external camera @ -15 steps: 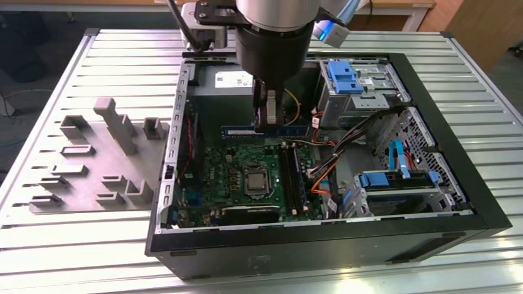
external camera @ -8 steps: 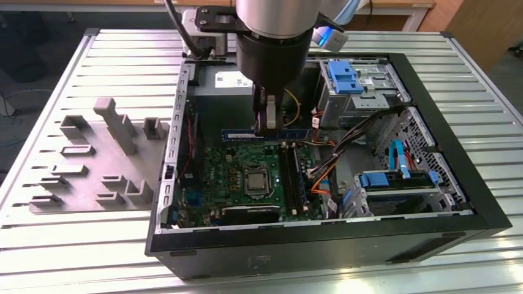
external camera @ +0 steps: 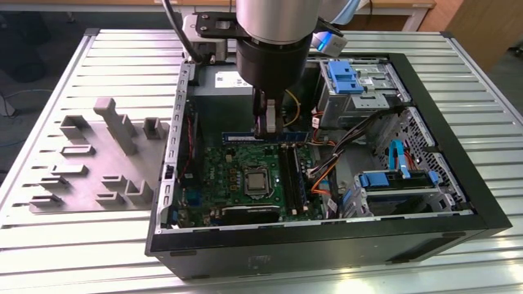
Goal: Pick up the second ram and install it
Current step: 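Insert the second ram into the second slot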
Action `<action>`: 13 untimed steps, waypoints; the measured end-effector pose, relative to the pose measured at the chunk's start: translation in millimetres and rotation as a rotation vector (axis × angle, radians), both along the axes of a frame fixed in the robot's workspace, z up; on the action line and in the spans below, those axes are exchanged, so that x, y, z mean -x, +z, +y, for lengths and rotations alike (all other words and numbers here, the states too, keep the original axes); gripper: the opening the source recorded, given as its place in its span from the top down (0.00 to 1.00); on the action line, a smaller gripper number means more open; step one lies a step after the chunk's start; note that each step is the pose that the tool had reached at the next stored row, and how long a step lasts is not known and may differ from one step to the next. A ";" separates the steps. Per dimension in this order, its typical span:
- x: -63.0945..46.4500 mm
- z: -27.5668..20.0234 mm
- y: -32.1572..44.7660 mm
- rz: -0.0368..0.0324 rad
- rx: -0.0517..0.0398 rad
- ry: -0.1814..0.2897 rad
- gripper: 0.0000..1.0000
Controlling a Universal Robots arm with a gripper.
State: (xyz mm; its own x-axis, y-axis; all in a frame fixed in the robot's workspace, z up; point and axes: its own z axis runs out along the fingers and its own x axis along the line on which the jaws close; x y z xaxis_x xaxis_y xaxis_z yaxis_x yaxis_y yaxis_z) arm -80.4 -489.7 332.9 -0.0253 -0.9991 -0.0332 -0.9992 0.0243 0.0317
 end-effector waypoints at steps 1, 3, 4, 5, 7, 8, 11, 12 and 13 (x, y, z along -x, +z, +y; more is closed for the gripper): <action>0.0 0.0 0.0 0.0000 0.0000 0.000 0.87; 0.0 0.0 -0.1 0.0000 0.0000 0.000 0.87; 0.0 0.0 -0.1 0.0000 0.0000 0.000 0.87; 0.0 -0.1 -0.2 0.0000 0.0000 0.000 0.87; 0.0 -0.1 -0.2 0.0000 0.0000 0.000 0.87; 0.0 -0.1 -0.3 0.0000 0.0000 0.000 0.87; 0.0 -0.1 -0.4 0.0000 0.0001 -0.001 0.87; 0.0 -0.1 -0.4 0.0000 0.0000 -0.005 0.87; 0.0 -0.1 -0.4 0.0000 -0.0001 -0.013 0.87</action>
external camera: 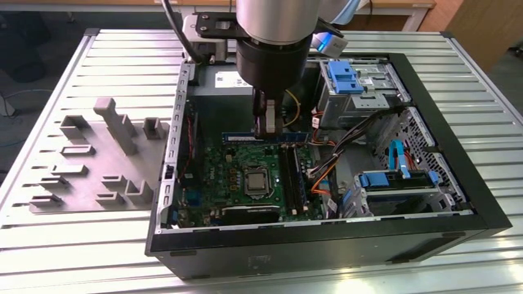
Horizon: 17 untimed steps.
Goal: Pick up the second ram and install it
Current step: 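Insert the second ram into the second slot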
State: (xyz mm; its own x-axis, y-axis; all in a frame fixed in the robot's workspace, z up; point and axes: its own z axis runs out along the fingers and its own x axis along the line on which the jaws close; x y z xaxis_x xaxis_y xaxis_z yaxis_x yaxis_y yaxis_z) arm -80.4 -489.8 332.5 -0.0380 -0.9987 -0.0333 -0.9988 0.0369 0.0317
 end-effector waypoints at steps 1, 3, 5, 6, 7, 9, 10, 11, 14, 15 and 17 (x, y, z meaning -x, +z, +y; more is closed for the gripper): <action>0.0 0.0 -0.1 0.0000 -0.0001 -0.010 0.87; 0.0 0.0 -0.1 0.0000 0.0001 -0.036 0.87; 0.0 0.0 -0.2 0.0000 0.0000 -0.067 0.87; 0.0 0.0 -0.3 0.0000 0.0000 -0.082 0.87; 0.0 0.0 -0.3 0.0001 0.0001 -0.097 0.87; 0.0 0.0 -0.4 0.0000 0.0001 -0.129 0.87; 0.0 0.0 -0.4 0.0001 0.0001 -0.144 0.87; 0.0 0.0 -0.5 0.0000 0.0002 -0.158 0.87; 0.0 0.0 -0.6 0.0000 0.0004 -0.201 0.87; 0.0 0.0 -0.6 0.0000 0.0005 -0.214 0.87; 0.0 0.0 -0.7 0.0000 0.0005 -0.242 0.87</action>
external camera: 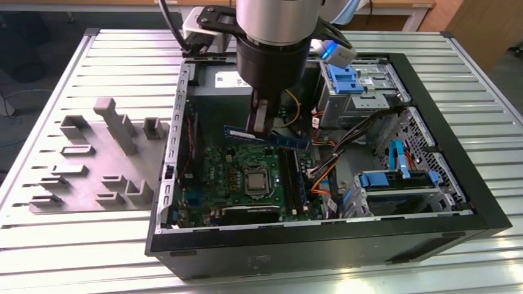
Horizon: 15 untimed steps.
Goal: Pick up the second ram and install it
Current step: 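Insert the second ram into the second slot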
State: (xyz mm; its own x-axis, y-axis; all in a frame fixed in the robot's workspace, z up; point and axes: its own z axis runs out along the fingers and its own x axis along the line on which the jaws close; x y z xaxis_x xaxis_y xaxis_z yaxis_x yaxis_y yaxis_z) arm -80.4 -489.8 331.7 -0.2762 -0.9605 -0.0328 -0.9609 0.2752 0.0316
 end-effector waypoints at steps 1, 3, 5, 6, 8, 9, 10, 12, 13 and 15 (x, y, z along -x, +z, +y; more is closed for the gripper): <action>0.0 0.0 -0.1 0.0000 0.0000 -0.016 0.87; 0.0 0.0 -0.3 -0.0001 -0.0001 -0.050 0.87; 0.0 0.0 -0.5 0.0000 0.0001 -0.086 0.87; 0.0 0.0 -0.6 0.0000 0.0003 -0.104 0.87; 0.0 0.0 -0.6 -0.0001 0.0017 -0.136 0.87; 0.0 0.0 -0.7 -0.0001 0.0023 -0.152 0.87; 0.0 0.0 -0.8 -0.0001 0.0029 -0.169 0.87; 0.0 0.0 -1.0 -0.0002 0.0039 -0.203 0.87; 0.0 0.0 -1.1 -0.0001 0.0043 -0.220 0.87; 0.0 0.0 -1.4 -0.0001 0.0043 -0.255 0.87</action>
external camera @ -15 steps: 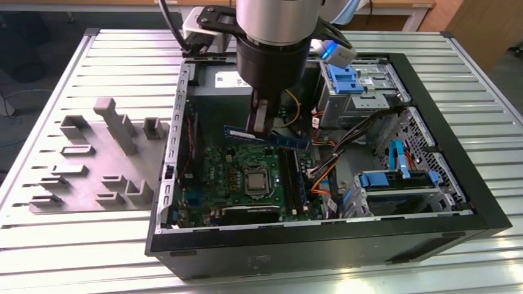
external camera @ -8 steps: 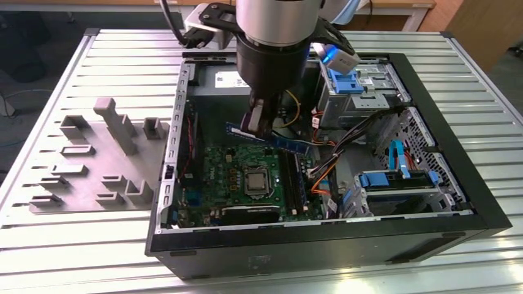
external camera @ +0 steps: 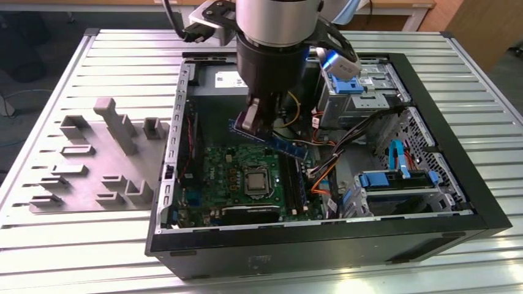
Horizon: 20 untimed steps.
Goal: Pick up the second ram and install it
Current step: 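Insert the second ram into the second slot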
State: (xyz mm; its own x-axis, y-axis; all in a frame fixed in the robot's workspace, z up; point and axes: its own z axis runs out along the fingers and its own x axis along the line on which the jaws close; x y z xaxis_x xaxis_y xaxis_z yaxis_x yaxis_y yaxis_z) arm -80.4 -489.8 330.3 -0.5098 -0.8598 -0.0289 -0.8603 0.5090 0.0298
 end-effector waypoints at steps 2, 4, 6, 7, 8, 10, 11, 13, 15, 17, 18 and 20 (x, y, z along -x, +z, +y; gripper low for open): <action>0.0 0.0 -0.4 0.0000 0.0000 -0.036 0.87; 0.0 0.0 -0.5 0.0001 0.0002 -0.073 0.87; 0.0 0.0 -0.7 0.0001 0.0004 -0.106 0.87; 0.0 0.0 -0.8 0.0000 0.0004 -0.123 0.87; 0.0 0.0 -0.9 0.0000 0.0004 -0.140 0.87; 0.0 0.0 -1.2 0.0000 0.0003 -0.177 0.87; 0.0 0.0 -1.4 0.0000 0.0003 -0.195 0.87; 0.0 0.0 -1.8 0.0000 0.0002 -0.231 0.87; 0.0 0.0 -2.1 0.0001 0.0004 -0.267 0.87; 0.0 0.0 -2.5 0.0000 0.0004 -0.303 0.87; 0.0 0.0 -2.6 0.0001 0.0004 -0.322 0.87; 0.0 0.0 -3.1 0.0001 0.0003 -0.359 0.87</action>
